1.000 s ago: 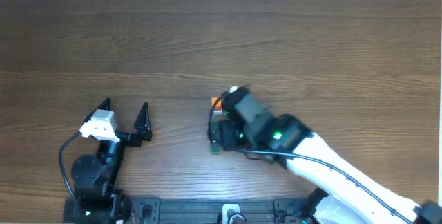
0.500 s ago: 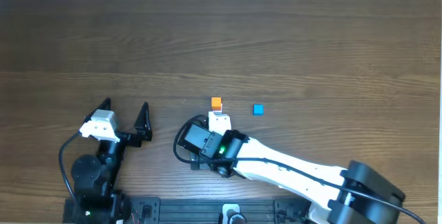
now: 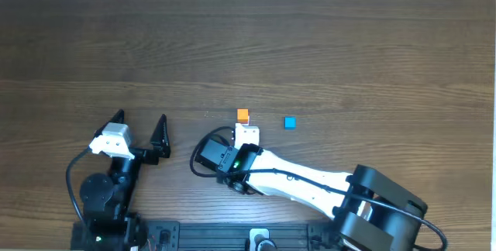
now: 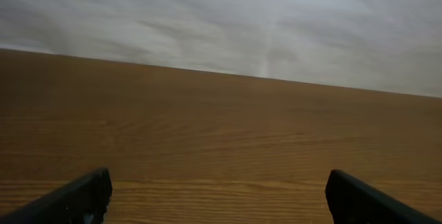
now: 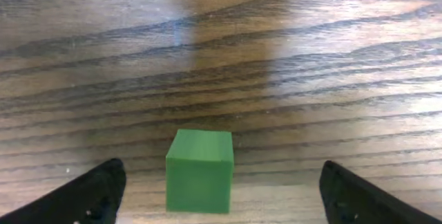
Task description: Stack Cubes
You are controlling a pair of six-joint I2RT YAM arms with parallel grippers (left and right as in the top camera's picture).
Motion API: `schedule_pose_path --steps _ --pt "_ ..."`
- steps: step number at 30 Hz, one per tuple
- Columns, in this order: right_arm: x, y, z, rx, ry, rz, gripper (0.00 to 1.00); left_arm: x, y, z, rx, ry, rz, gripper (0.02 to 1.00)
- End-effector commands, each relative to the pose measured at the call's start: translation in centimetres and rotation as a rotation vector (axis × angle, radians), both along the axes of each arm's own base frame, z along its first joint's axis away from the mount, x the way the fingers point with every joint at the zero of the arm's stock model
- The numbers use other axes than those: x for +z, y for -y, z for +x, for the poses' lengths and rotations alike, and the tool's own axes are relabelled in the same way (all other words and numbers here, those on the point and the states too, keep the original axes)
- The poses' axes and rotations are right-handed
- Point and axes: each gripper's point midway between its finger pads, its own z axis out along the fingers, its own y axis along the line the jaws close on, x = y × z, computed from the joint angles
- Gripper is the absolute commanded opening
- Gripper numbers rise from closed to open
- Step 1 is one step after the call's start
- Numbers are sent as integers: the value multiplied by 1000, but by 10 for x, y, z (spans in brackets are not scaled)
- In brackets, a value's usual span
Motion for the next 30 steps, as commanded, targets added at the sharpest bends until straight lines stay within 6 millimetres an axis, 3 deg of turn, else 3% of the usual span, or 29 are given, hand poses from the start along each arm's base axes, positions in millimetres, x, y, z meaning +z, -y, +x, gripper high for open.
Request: schedule_pose_path --steps 1,10,16,20,26,30 --pt "0 -7 8 -9 36 4 805 -1 1 0 -8 4 14 1000" --pt "-2 -9 7 5 36 3 682 -1 1 0 -8 4 14 998" --pt "-6 -13 8 7 37 7 542 -1 1 0 -8 4 14 998" --pt "-7 -14 7 8 31 12 520 -1 1 0 -8 4 14 1000" --pt "-7 -14 7 8 31 12 382 -1 1 0 -8 4 14 1000" --pt "-7 -14 7 8 29 13 356 -1 1 0 -8 4 14 1000"
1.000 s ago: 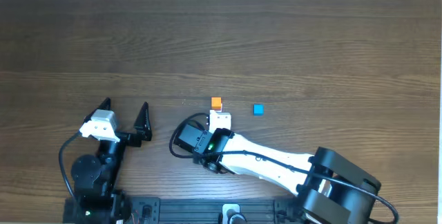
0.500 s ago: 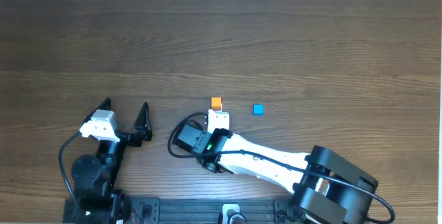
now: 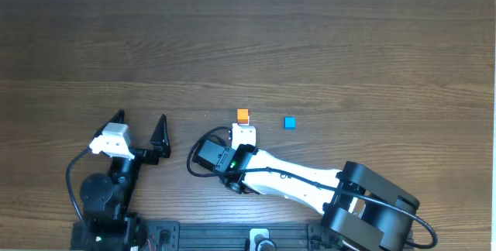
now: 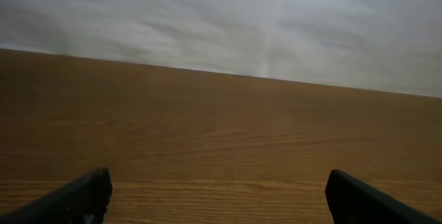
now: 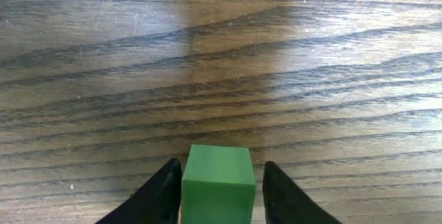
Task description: Stack Cubes
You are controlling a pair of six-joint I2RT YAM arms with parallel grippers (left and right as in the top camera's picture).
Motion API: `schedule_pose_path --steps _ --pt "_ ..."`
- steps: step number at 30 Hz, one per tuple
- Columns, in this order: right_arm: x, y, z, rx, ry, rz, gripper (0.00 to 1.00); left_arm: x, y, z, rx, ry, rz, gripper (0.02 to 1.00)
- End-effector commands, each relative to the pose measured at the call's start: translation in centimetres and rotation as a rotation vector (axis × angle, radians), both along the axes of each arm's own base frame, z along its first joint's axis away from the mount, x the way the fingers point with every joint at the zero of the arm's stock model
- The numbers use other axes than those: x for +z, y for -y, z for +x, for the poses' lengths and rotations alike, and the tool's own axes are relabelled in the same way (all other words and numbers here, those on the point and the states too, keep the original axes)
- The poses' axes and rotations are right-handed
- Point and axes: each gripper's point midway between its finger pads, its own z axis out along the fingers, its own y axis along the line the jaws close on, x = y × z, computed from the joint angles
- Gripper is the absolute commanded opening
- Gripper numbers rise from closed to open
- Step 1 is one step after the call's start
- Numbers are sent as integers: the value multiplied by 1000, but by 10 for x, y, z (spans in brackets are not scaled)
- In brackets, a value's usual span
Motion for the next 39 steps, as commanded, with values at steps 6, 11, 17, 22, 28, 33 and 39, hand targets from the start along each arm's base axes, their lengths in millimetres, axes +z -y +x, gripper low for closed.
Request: schedule_pose_path --steps 6,11,17,22,28,33,39 --pt "3 -7 3 -5 14 12 297 -1 1 0 -8 4 14 1000" --pt "3 -8 3 -5 15 13 183 -1 1 0 -8 4 14 1000" --pt "29 -9 13 -19 53 31 73 -1 1 0 -8 4 14 1000" --pt "96 0 41 -19 136 -11 12 -1 1 0 -8 4 14 1000" --pt "165 20 94 -39 137 -31 12 -1 1 0 -8 4 14 1000" --pt "159 22 113 -46 99 -17 12 -1 1 0 -8 4 14 1000" --pt "131 12 115 -12 26 -33 12 -1 1 0 -8 4 14 1000"
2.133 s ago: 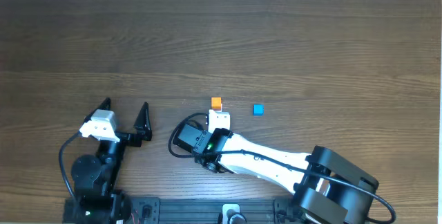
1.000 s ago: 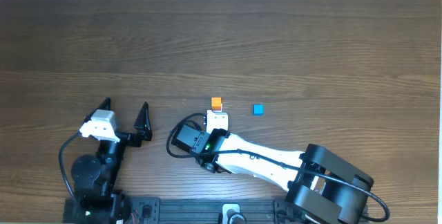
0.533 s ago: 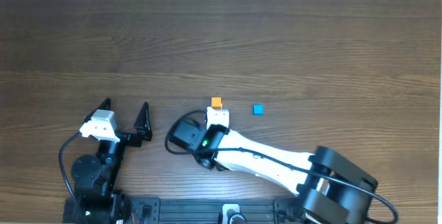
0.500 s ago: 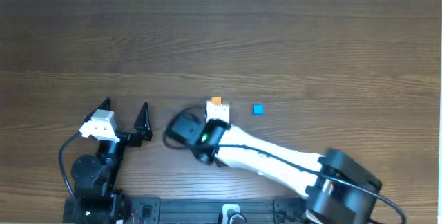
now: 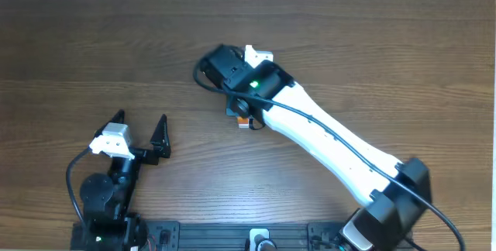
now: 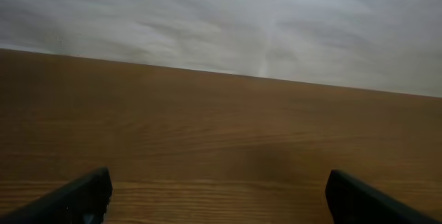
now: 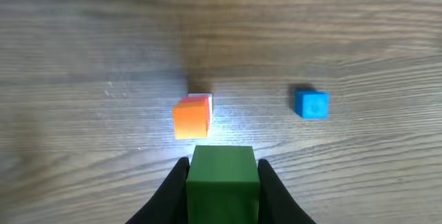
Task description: Stack Cubes
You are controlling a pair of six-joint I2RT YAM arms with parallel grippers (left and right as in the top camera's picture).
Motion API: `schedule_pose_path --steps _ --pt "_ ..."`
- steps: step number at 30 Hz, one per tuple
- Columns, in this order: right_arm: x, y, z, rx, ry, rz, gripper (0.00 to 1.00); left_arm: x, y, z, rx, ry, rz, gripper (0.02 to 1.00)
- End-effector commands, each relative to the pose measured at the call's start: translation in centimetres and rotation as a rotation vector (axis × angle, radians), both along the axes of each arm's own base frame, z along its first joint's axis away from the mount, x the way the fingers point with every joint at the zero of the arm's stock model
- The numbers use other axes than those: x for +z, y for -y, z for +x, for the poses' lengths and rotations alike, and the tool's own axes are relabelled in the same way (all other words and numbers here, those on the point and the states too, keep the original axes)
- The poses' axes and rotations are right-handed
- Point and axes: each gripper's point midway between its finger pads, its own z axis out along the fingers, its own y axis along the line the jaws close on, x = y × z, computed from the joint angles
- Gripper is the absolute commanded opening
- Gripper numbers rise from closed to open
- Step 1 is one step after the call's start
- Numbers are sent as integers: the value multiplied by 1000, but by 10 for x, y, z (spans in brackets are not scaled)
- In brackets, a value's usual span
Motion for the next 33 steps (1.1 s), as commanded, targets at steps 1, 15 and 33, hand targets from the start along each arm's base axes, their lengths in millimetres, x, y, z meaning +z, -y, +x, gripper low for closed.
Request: schedule_pose_path --steps 1,15,33 --pt "-29 -16 1 68 -78 -8 9 -1 0 0 -5 4 14 1000" --pt "-62 -17 9 93 -124 -17 12 -1 0 0 -6 4 14 1000" --pt "-77 -21 8 103 -125 9 9 -1 0 0 -5 4 14 1000"
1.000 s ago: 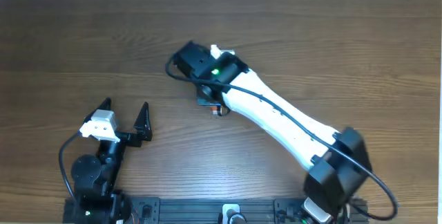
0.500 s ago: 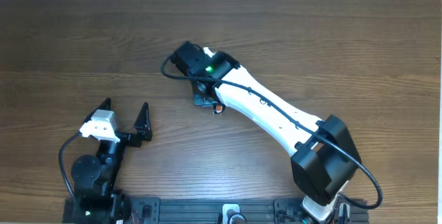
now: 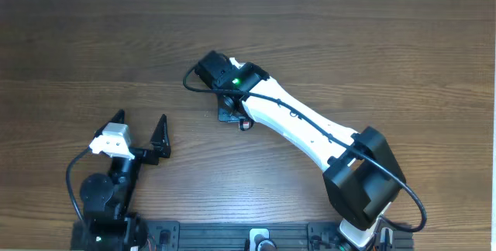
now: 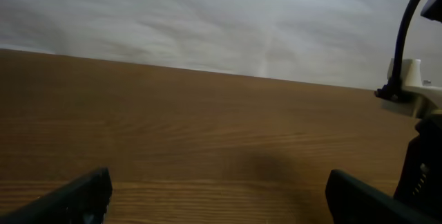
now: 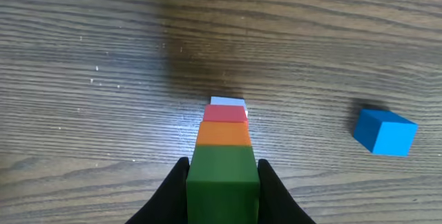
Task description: Stack Cubes
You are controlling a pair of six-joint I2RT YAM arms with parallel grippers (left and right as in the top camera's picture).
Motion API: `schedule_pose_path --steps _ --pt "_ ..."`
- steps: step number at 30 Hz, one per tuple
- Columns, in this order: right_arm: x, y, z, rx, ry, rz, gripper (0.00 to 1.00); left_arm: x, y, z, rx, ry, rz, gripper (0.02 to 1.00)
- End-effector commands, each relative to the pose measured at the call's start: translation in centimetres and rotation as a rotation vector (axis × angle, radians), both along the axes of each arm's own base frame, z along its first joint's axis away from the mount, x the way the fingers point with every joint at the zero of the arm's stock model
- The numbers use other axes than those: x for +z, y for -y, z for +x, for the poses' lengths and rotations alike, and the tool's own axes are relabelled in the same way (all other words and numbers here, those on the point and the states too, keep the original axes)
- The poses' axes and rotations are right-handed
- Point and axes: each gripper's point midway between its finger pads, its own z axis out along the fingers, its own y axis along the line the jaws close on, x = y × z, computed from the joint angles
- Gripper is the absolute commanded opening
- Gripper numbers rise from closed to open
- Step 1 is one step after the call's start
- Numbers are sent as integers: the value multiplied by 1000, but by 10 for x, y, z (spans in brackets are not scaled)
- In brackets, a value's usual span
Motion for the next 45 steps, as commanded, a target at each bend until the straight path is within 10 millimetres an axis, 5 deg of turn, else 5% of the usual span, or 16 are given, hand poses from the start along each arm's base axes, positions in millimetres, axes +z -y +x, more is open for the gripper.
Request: schedule_pose_path --steps 1,11,14,18,19,25,29,31,34,36,45 --pt "-6 3 2 -1 -10 -9 12 -1 0 0 -5 4 14 1000" --pt "-7 3 2 -2 -9 -9 297 -1 0 0 -5 4 14 1000" --pt "-8 4 1 -2 -12 -12 448 -1 0 0 -5 4 14 1000" --pt "-8 4 3 -7 -8 -8 958 -1 0 0 -5 4 14 998" --pt "-5 6 5 -13 -4 -4 993 -1 0 0 -5 4 14 1000" --pt "43 24 14 -32 94 38 993 -1 0 0 -5 4 14 1000" --pt "84 76 -1 -101 112 -8 993 -1 0 0 -5 4 14 1000" --pt "88 100 -7 -126 98 -21 991 -1 0 0 -5 4 14 1000" --pt "72 121 -14 -159 56 -49 991 -1 0 0 -5 4 14 1000" --pt "38 134 -22 -150 -6 -62 993 -1 0 0 -5 4 14 1000" --pt "-30 130 -31 -107 -43 -22 945 -1 0 0 -5 4 14 1000"
